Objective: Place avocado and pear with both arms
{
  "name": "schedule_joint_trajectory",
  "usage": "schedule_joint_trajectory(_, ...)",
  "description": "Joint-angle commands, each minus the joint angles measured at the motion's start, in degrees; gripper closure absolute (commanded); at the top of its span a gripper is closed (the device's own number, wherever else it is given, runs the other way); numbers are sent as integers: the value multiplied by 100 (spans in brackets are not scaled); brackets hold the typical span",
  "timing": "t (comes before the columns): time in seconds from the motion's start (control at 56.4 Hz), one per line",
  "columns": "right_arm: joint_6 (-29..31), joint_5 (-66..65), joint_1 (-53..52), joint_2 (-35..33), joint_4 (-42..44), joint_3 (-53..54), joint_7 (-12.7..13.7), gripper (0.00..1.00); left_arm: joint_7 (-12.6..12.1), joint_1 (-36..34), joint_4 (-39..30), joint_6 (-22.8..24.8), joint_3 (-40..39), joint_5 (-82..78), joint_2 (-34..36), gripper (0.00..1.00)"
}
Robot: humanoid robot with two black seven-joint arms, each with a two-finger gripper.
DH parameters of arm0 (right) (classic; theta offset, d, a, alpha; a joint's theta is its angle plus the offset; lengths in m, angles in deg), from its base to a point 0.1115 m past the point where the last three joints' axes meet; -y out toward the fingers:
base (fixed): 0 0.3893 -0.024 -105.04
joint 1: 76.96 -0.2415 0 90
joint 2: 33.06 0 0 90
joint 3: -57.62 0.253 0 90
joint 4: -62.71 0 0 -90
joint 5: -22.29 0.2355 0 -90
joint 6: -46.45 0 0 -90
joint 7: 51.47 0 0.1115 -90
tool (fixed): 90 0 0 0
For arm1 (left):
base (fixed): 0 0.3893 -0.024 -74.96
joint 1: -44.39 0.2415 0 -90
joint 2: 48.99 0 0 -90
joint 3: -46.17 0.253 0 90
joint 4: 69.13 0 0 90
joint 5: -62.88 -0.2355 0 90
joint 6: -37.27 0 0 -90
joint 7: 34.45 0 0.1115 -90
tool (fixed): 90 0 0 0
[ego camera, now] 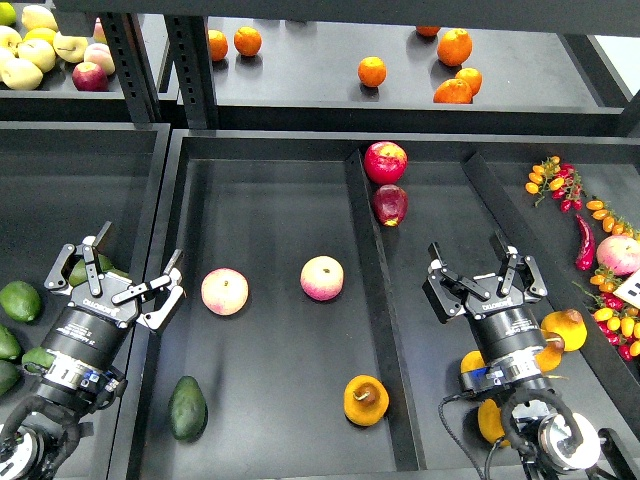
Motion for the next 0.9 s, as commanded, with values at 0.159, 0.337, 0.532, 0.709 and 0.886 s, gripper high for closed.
schedule_joint_trajectory(0.159, 9, 0, 9, 0, 0, 1, 0, 1, 9, 0, 0, 0, 0, 0, 0, 0)
schedule_joint_trajectory(0.337, 26, 0, 9, 0, 0, 1, 0, 1, 26, 0, 0, 0, 0, 0, 0, 0)
schedule_joint_trajectory(0.532, 26, 0, 9, 0, 0, 1, 0, 1, 27, 0, 0, 0, 53, 9, 0, 0)
schedule_joint_trajectory(0.709, 26, 0, 9, 0, 0, 1, 0, 1, -9, 0, 0, 0, 88, 9, 0, 0)
schedule_joint_trajectory(0.886, 35, 0, 9, 0, 0, 1, 0, 1, -26, 0, 0, 0, 158, 9, 0, 0)
